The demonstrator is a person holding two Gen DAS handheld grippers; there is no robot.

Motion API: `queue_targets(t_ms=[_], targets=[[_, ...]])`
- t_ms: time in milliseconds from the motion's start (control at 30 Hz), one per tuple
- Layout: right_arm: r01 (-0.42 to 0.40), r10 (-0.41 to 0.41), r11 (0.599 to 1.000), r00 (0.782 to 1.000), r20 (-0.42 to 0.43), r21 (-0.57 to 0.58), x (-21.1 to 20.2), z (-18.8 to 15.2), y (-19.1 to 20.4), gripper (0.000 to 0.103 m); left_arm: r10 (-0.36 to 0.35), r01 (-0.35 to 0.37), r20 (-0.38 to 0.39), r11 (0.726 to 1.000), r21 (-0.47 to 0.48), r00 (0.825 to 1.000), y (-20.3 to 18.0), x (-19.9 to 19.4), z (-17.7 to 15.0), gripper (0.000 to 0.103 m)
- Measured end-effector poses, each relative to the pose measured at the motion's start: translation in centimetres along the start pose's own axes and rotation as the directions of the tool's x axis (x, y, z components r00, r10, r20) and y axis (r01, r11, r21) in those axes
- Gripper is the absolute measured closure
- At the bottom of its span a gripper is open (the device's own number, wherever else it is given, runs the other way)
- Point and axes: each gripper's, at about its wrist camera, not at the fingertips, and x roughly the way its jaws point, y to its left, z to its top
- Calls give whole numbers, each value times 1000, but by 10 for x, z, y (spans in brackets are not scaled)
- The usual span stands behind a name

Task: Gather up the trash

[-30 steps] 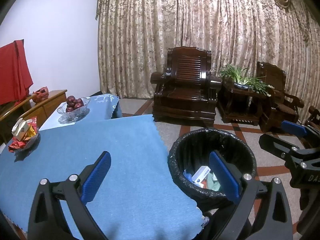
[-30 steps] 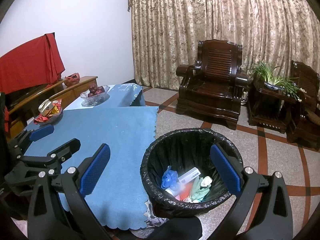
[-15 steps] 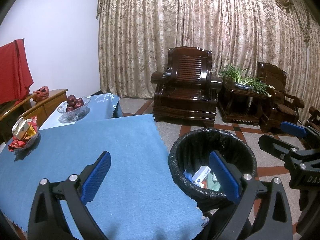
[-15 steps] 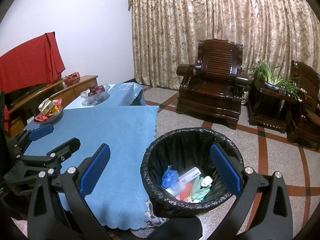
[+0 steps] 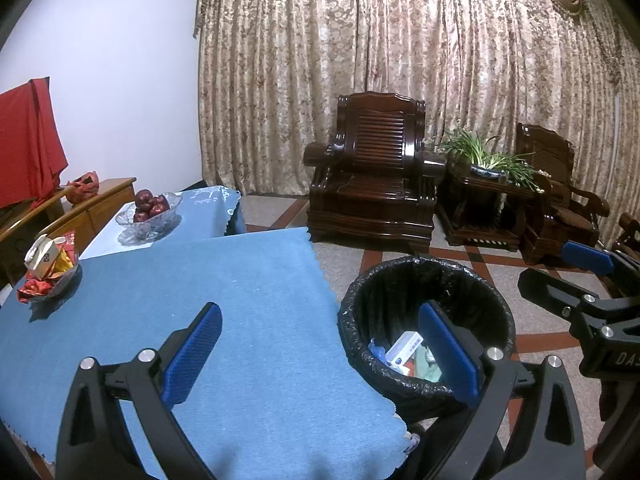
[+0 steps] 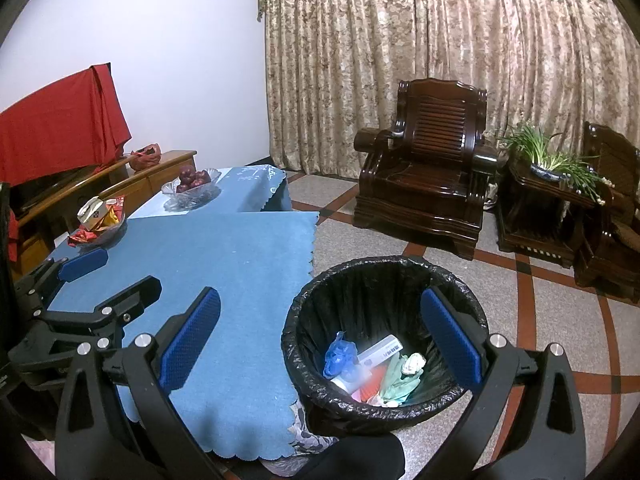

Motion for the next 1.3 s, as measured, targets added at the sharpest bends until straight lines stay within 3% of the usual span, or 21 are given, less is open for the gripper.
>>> queue_targets(t_ms=[1300], targets=[[-2, 2, 1000, 1000, -16, 0, 10, -7, 1, 5, 1, -1, -17, 1000, -1, 1000, 3, 6, -11, 6]])
